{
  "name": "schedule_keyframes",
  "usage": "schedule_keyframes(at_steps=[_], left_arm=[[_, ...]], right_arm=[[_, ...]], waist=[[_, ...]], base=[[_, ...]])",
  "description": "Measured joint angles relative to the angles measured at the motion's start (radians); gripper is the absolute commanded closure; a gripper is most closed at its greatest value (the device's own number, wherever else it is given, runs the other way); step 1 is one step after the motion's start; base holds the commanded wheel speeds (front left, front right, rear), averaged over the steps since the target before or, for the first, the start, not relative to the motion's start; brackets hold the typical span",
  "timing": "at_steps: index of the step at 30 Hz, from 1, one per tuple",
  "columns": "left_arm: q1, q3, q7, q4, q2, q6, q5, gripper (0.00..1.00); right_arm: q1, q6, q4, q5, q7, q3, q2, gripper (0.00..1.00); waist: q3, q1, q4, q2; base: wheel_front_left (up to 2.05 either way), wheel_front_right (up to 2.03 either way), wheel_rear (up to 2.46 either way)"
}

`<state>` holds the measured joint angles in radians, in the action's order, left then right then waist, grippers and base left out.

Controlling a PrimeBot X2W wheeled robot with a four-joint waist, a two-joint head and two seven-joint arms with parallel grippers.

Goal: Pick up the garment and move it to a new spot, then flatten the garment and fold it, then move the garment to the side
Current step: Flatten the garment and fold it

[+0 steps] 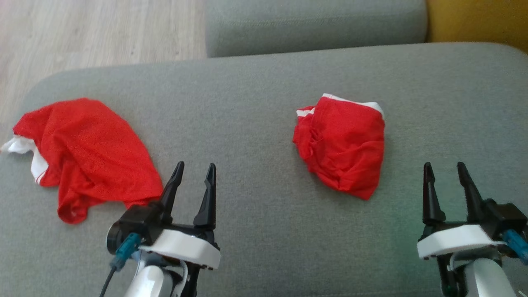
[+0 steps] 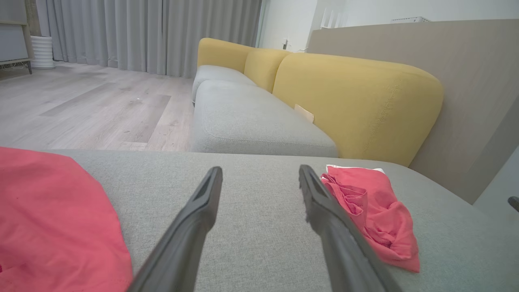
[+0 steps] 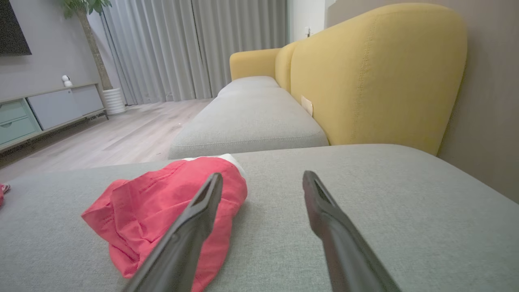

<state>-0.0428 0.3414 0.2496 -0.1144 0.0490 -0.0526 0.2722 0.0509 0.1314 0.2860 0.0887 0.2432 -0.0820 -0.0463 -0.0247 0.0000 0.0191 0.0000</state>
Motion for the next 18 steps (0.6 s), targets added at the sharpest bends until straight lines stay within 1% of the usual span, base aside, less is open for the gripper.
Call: schedule_keyframes(at_steps=[1, 4, 8, 13, 18], left_arm=[[-0.002, 0.003, 0.0, 0.002, 0.0, 0.0, 0.0, 0.0], [-0.008, 0.01, 0.0, 0.004, 0.0, 0.001, -0.002, 0.0], [-0.044, 0.035, 0.0, 0.006, 0.0, 0.002, -0.007, 0.0], [-0.094, 0.058, 0.0, 0.007, -0.001, 0.009, -0.007, 0.0], [-0.108, 0.068, 0.0, 0.007, -0.001, 0.007, -0.005, 0.0]], right_arm=[[0.001, 0.0, -0.003, 0.0, -0.007, 0.005, 0.0, 1.0], [0.019, 0.0, -0.004, -0.005, -0.008, 0.025, 0.0, 1.0], [0.125, 0.0, 0.029, -0.033, -0.017, 0.047, 0.0, 1.0], [0.272, 0.0, 0.161, -0.088, -0.048, 0.018, -0.001, 1.0], [0.365, 0.0, 0.337, -0.155, -0.059, -0.086, -0.007, 1.0]], waist=[[-0.007, 0.0, 0.004, 0.0], [-0.035, 0.0, 0.018, 0.0], [-0.086, 0.0, 0.049, 0.0], [-0.148, 0.0, 0.113, 0.0], [-0.196, 0.0, 0.188, 0.0]], base=[[0.0, 0.0, 0.0], [0.0, 0.0, 0.0], [0.0, 0.0, 0.0], [0.0, 0.0, 0.0], [0.0, 0.0, 0.0]])
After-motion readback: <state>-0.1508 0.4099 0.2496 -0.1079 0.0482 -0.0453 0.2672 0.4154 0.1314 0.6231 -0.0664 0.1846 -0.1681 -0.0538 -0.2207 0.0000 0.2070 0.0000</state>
